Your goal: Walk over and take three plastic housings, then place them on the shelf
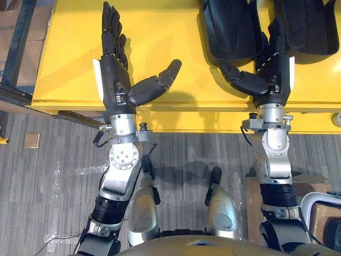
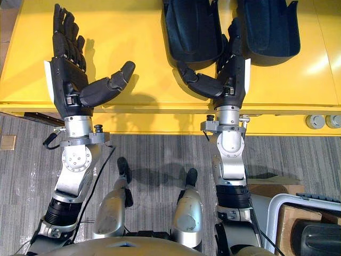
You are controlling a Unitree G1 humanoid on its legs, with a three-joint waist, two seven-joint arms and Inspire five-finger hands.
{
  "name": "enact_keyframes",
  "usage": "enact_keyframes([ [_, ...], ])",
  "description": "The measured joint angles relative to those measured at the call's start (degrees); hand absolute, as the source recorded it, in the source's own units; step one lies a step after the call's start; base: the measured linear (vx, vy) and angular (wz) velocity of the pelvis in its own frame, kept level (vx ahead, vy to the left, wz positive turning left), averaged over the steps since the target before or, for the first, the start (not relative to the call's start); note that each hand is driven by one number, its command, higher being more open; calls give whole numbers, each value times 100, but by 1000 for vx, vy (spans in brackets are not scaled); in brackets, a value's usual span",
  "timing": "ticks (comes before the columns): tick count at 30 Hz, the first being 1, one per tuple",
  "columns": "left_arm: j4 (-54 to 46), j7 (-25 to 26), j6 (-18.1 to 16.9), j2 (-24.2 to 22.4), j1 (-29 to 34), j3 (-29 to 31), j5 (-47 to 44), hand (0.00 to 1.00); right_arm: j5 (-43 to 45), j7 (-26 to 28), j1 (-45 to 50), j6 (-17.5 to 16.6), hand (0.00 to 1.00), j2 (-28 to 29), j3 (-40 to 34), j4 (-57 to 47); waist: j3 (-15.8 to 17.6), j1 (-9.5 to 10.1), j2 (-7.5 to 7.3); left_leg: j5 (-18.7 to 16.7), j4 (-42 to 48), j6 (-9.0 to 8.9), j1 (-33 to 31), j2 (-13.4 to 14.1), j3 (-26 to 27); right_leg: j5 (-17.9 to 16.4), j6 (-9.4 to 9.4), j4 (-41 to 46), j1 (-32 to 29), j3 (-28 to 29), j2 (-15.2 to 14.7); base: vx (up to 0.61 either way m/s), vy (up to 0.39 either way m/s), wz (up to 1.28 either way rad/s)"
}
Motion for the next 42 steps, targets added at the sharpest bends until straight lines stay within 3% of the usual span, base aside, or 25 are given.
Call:
enact_keyframes([
  [22, 1, -17, 106, -2, -6, 1, 2, 100, 262, 706, 5, 14, 100, 0, 8, 32, 34, -20, -61, -16, -2, -6, 45, 3, 52, 12, 16, -12, 17, 47, 2, -1, -12, -1],
  [42, 135, -76, 118, -33, -13, -17, 0, 100, 27, 539, -53, 10, 100, 0, 34, 91, 35, -26, -79, -3, -5, 3, 47, 4, 34, 16, 15, -10, 39, 29, 1, 0, 0, 0],
])
